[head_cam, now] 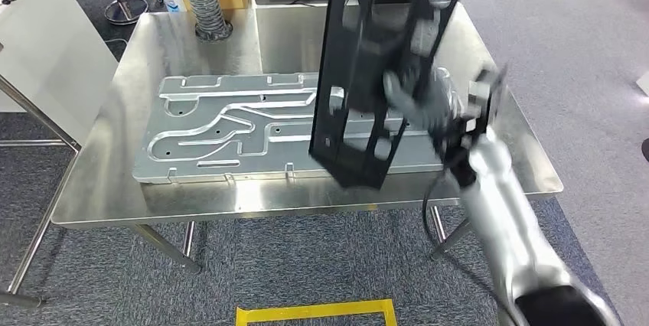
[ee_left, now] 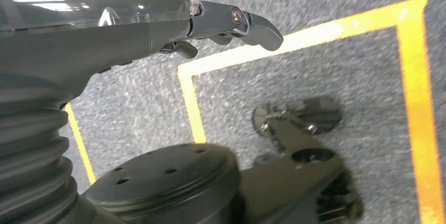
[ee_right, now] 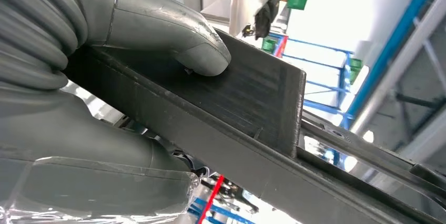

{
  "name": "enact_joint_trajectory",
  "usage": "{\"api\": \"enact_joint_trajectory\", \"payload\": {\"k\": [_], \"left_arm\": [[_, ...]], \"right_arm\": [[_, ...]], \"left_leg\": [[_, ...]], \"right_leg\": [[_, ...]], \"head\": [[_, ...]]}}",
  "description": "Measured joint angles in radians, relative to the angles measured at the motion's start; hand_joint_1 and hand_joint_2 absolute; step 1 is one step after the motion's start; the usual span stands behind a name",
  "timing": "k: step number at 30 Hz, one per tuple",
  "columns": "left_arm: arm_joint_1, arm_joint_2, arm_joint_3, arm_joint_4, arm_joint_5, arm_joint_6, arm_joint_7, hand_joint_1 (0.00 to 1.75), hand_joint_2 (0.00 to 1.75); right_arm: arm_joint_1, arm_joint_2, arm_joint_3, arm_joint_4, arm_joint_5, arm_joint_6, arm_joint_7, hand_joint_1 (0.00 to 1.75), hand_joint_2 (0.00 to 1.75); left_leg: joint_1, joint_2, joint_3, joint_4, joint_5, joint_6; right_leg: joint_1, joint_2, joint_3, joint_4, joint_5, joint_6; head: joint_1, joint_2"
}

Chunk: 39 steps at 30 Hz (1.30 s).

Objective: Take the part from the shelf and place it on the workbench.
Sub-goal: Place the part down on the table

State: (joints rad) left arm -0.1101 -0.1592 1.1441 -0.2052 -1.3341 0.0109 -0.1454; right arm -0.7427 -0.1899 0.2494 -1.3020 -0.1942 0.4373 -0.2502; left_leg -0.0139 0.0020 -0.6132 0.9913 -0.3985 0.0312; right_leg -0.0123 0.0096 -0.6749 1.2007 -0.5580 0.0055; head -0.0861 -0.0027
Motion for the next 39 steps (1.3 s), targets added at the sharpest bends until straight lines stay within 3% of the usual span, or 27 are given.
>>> {"api": "enact_joint_trajectory", "payload": {"k": [2, 3, 4, 6, 7, 9, 12, 14, 16, 17, 18, 19, 21, 22, 24, 27, 29, 31, 32, 33, 34, 37, 39], "left_arm": [[-0.007, 0.000, 0.000, 0.000, 0.002, 0.008, 0.000, 0.00, 1.75], [-0.008, -0.001, 0.000, 0.000, 0.002, 0.012, 0.000, 0.00, 1.75], [-0.009, -0.002, 0.000, 0.000, 0.003, 0.016, 0.000, 0.00, 1.75], [-0.011, -0.005, 0.000, 0.000, 0.007, 0.024, -0.012, 0.00, 1.75], [-0.012, -0.006, 0.000, 0.000, 0.011, 0.028, -0.022, 0.00, 1.75], [-0.015, -0.009, 0.000, 0.000, 0.023, 0.036, -0.041, 0.00, 1.75], [-0.018, -0.013, 0.006, 0.000, 0.045, 0.038, -0.079, 0.00, 1.75], [-0.018, -0.016, 0.011, 0.000, 0.064, 0.037, -0.131, 0.00, 1.75], [-0.019, -0.019, 0.016, 0.000, 0.082, 0.029, -0.179, 0.00, 1.75], [-0.019, -0.020, 0.020, 0.000, 0.091, 0.018, -0.193, 0.00, 1.75], [-0.019, -0.020, 0.025, 0.000, 0.099, 0.004, -0.200, 0.00, 1.75], [-0.019, -0.020, 0.030, 0.000, 0.104, -0.010, -0.201, 0.00, 1.75], [-0.022, -0.020, 0.036, 0.000, 0.108, -0.030, -0.196, 0.00, 1.75], [-0.025, -0.020, 0.037, 0.000, 0.106, -0.037, -0.192, 0.00, 1.75], [-0.031, -0.020, 0.036, 0.000, 0.099, -0.049, -0.184, 0.00, 1.75], [-0.036, -0.022, 0.036, 0.000, 0.090, -0.062, -0.171, 0.00, 1.75], [-0.037, -0.024, 0.036, 0.000, 0.090, -0.065, -0.164, 0.00, 1.75], [-0.038, -0.024, 0.036, 0.000, 0.093, -0.064, -0.153, 0.00, 1.75], [-0.037, -0.024, 0.036, 0.000, 0.095, -0.059, -0.145, 0.00, 1.75], [-0.036, -0.024, 0.037, 0.000, 0.097, -0.054, -0.137, 0.00, 1.75], [-0.035, -0.024, 0.037, 0.000, 0.098, -0.050, -0.130, 0.00, 1.31], [-0.034, -0.025, 0.041, 0.001, 0.104, -0.047, -0.119, 0.00, 0.00], [-0.034, -0.025, 0.044, 0.001, 0.108, -0.050, -0.117, 0.00, 0.00]], "right_arm": [[-0.141, 0.001, 0.015, 0.115, -0.039, 0.013, 0.047, 1.75, 1.75], [-0.199, 0.001, 0.023, 0.165, -0.054, 0.013, 0.062, 1.75, 1.75], [-0.249, 0.001, 0.031, 0.206, -0.066, 0.013, 0.072, 1.75, 1.75], [-0.330, 0.002, 0.049, 0.267, -0.081, 0.012, 0.086, 1.75, 1.75], [-0.363, 0.005, 0.060, 0.293, -0.086, 0.010, 0.091, 1.75, 1.75], [-0.408, 0.012, 0.080, 0.335, -0.090, 0.002, 0.096, 1.75, 1.75], [-0.441, 0.013, 0.113, 0.373, -0.052, -0.029, 0.089, 1.75, 1.75], [-0.463, 0.007, 0.155, 0.388, 0.050, -0.104, 0.063, 1.75, 1.75], [-0.485, -0.002, 0.226, 0.406, 0.214, -0.214, 0.030, 1.75, 1.75], [-0.495, -0.006, 0.272, 0.421, 0.328, -0.277, 0.020, 1.75, 1.75], [-0.504, -0.009, 0.319, 0.438, 0.453, -0.344, 0.020, 1.75, 1.75], [-0.510, -0.011, 0.370, 0.459, 0.592, -0.416, 0.028, 1.75, 1.75], [-0.518, -0.014, 0.476, 0.508, 0.836, -0.541, 0.054, 1.75, 1.75], [-0.519, -0.016, 0.528, 0.540, 0.921, -0.583, 0.066, 1.75, 1.75], [-0.513, -0.019, 0.614, 0.612, 1.008, -0.624, 0.078, 1.75, 1.75], [-0.486, -0.016, 0.680, 0.706, 1.039, -0.650, 0.087, 1.75, 1.75], [-0.478, -0.007, 0.699, 0.756, 1.041, -0.659, 0.088, 1.75, 1.75], [-0.474, 0.005, 0.710, 0.800, 1.041, -0.660, 0.089, 0.87, 0.87], [-0.472, 0.009, 0.713, 0.818, 1.040, -0.659, 0.089, 0.44, 0.44], [-0.469, 0.012, 0.716, 0.833, 1.038, -0.657, 0.089, 0.00, 0.00], [-0.468, 0.013, 0.717, 0.844, 1.036, -0.654, 0.089, 0.00, 0.00], [-0.470, 0.015, 0.720, 0.865, 1.030, -0.642, 0.088, 0.00, 0.00], [-0.473, 0.018, 0.720, 0.874, 1.025, -0.632, 0.087, 0.00, 0.00]], "left_leg": [[-0.003, -0.002, 0.001, 0.002, -0.003, 0.004], [-0.003, -0.004, 0.003, 0.004, -0.005, 0.005], [-0.002, -0.007, 0.006, 0.007, -0.009, 0.004], [-0.001, -0.013, 0.010, 0.018, -0.021, -0.003], [-0.001, -0.015, 0.008, 0.026, -0.026, -0.008], [-0.002, -0.016, 0.000, 0.036, -0.032, -0.016], [0.001, -0.013, -0.007, 0.052, -0.046, -0.030], [0.005, -0.010, -0.043, 0.130, -0.086, -0.041], [0.012, -0.009, -0.110, 0.261, -0.132, -0.047], [0.014, -0.009, -0.137, 0.307, -0.139, -0.049], [0.016, -0.009, -0.148, 0.319, -0.129, -0.049], [0.017, -0.009, -0.141, 0.292, -0.101, -0.048], [0.017, -0.009, -0.086, 0.163, -0.032, -0.043], [0.015, -0.009, -0.059, 0.102, -0.012, -0.040], [0.012, -0.014, -0.034, 0.045, -0.005, -0.032], [0.015, -0.024, -0.030, 0.031, 0.002, -0.015], [0.018, -0.027, -0.026, 0.022, 0.007, -0.004], [0.015, -0.028, -0.025, 0.022, 0.005, 0.002], [0.014, -0.028, -0.025, 0.023, 0.003, 0.004], [0.013, -0.029, -0.024, 0.024, 0.002, 0.005], [0.013, -0.030, -0.023, 0.026, 0.000, 0.005], [0.011, -0.036, -0.018, 0.033, -0.010, 0.000], [0.008, -0.038, -0.021, 0.035, -0.012, -0.007]], "right_leg": [[0.001, 0.000, -0.059, 0.109, -0.026, 0.001], [0.000, 0.000, -0.065, 0.112, -0.009, 0.003], [-0.002, -0.001, -0.052, 0.076, 0.026, 0.007], [-0.006, -0.003, -0.001, -0.054, 0.107, 0.014], [-0.007, -0.003, 0.020, -0.109, 0.127, 0.013], [-0.002, -0.002, 0.035, -0.151, 0.126, 0.006], [-0.002, -0.001, 0.042, -0.160, 0.122, -0.010], [-0.004, -0.002, 0.050, -0.163, 0.120, -0.019], [-0.003, -0.001, 0.054, -0.163, 0.117, -0.024], [-0.002, -0.001, 0.057, -0.163, 0.115, -0.024], [-0.002, 0.000, 0.060, -0.163, 0.113, -0.024], [-0.002, 0.000, 0.064, -0.163, 0.111, -0.023], [-0.001, -0.001, 0.072, -0.163, 0.105, -0.018], [0.001, -0.002, 0.075, -0.163, 0.103, -0.014], [0.005, -0.007, 0.076, -0.167, 0.102, -0.004], [0.005, -0.015, 0.076, -0.167, 0.095, 0.013], [0.003, -0.015, 0.045, -0.103, 0.056, 0.019], [0.002, -0.014, -0.021, 0.027, 0.002, 0.022], [0.002, -0.013, -0.052, 0.081, -0.011, 0.024], [0.001, -0.013, -0.068, 0.105, -0.007, 0.024], [0.001, -0.013, -0.066, 0.089, 0.016, 0.024], [0.003, -0.014, 0.013, -0.096, 0.117, 0.015], [0.008, -0.015, 0.042, -0.163, 0.133, 0.009]], "head": [[0.000, 0.000], [0.000, 0.000], [0.000, 0.000], [0.000, 0.000], [0.000, 0.000], [0.000, 0.000], [0.000, 0.000], [0.000, 0.000], [0.000, 0.000], [0.000, 0.000], [0.000, 0.000], [0.000, 0.000], [0.000, 0.000], [0.000, 0.000], [0.000, 0.000], [0.000, 0.000], [0.000, 0.000], [0.000, 0.000], [0.000, 0.000], [0.000, 0.000], [0.000, 0.000], [0.000, 0.000], [0.000, 0.000]]}}
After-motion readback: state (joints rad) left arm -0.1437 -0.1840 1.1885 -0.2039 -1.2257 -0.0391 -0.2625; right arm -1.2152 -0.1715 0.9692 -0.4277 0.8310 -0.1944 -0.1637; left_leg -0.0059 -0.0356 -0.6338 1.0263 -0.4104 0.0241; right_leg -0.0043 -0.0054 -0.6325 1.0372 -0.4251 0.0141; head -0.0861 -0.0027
